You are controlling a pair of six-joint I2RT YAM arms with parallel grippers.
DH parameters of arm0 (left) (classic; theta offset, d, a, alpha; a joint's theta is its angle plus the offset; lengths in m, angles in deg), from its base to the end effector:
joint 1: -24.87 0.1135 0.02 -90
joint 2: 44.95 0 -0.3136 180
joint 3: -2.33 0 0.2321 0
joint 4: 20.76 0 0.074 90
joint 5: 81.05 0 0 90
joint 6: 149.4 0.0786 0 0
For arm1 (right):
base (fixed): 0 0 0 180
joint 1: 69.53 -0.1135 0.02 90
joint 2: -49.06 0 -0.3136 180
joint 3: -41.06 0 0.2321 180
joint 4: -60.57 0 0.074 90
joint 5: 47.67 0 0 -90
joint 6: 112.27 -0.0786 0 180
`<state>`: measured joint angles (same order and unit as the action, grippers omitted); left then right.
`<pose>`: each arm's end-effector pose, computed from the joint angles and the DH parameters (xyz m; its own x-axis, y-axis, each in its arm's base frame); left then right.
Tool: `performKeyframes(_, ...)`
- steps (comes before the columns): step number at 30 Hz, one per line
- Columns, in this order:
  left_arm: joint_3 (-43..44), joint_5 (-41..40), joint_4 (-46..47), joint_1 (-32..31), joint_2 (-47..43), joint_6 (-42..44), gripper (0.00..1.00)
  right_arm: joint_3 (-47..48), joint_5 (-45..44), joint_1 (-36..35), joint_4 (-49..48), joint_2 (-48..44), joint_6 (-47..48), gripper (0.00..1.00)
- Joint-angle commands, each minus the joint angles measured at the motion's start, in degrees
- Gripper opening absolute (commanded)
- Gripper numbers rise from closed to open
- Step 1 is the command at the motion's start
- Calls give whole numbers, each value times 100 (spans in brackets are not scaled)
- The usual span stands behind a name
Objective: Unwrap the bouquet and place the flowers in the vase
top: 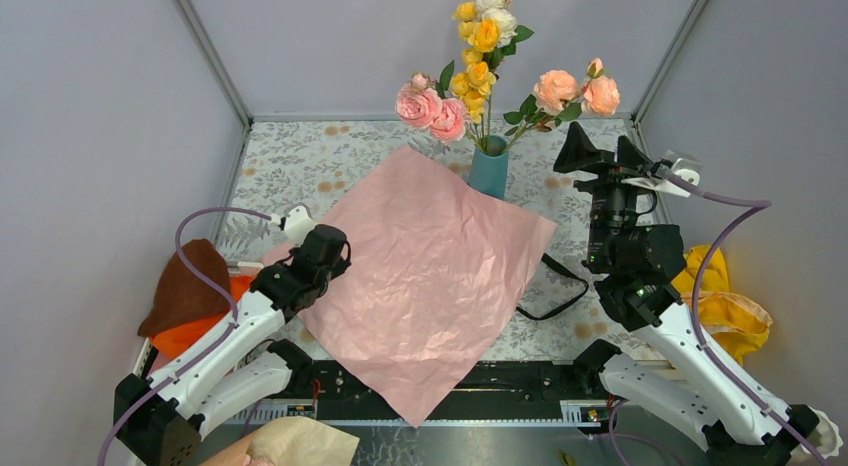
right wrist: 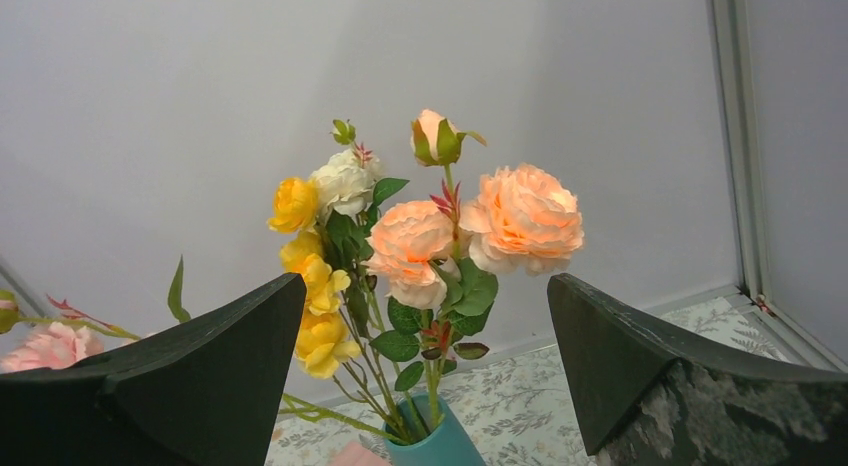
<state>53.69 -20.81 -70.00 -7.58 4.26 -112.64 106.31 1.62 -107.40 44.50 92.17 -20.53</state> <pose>0.1424 -0.0443 0.2555 -0.5146 -0.4970 -0.6987 -0.3871 0.8618 -0.3279 0.1191 0.0277 0.4979 0.4899 0.3518 -0.7976 -0.0459 0.9241 0.3794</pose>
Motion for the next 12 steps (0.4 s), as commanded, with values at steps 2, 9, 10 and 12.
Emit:
performKeyframes(2, -3, -40, 227, 37, 24, -91, 16, 37, -529, 13, -372, -145, 94, 100)
performKeyframes(9, -23, -20, 215, 37, -4, -103, 15, 139, -624, 14, -296, -108, 206, 99)
performKeyframes(10, -32, -33, 208, 37, -20, -106, 15, 203, -630, 9, -225, -64, 257, 99)
performKeyframes(12, -55, -39, 197, 37, -45, -117, 15, 232, -580, 11, -181, -36, 287, 100)
